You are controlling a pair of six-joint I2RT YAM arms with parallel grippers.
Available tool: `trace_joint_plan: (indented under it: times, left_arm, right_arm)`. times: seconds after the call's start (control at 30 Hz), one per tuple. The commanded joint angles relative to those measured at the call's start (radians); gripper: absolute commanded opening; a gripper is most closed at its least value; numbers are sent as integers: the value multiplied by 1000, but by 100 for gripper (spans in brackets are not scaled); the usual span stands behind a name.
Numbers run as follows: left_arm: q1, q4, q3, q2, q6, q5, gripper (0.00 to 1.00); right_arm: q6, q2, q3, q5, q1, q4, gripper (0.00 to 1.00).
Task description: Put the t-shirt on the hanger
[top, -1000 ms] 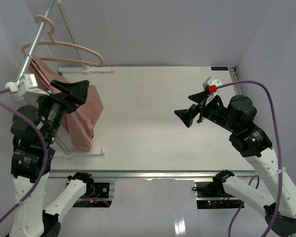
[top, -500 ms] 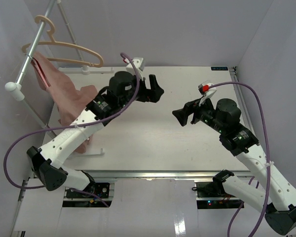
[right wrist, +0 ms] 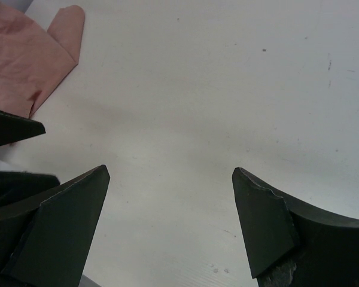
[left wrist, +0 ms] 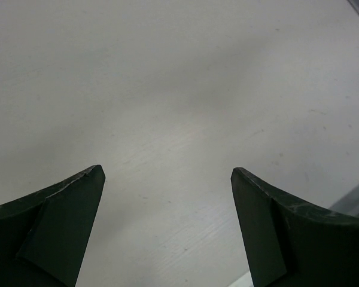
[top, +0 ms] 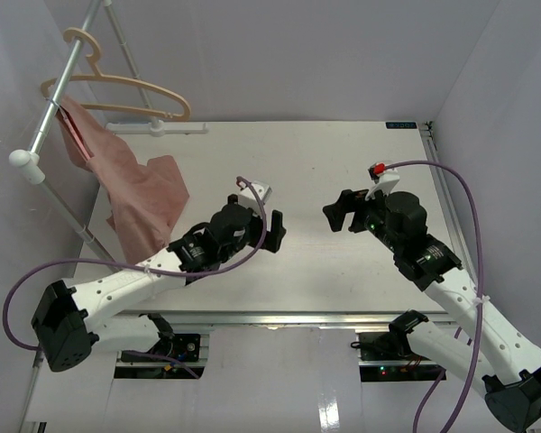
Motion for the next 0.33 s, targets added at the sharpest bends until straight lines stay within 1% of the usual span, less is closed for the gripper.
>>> trace_joint_plan:
  times: [0.0, 0.13, 0.3]
  left_arm:
    - [-27, 215, -96, -140, 32, 12, 98]
    - [-30, 248, -142, -204, 15, 54, 98]
    - [-37, 257, -168, -246, 17, 45, 98]
  right_arm:
    - [8, -24, -28, -62, 5, 97, 90]
    - [-5, -30, -29, -65, 5, 97, 90]
    - [-22, -54, -43, -106, 6, 114, 90]
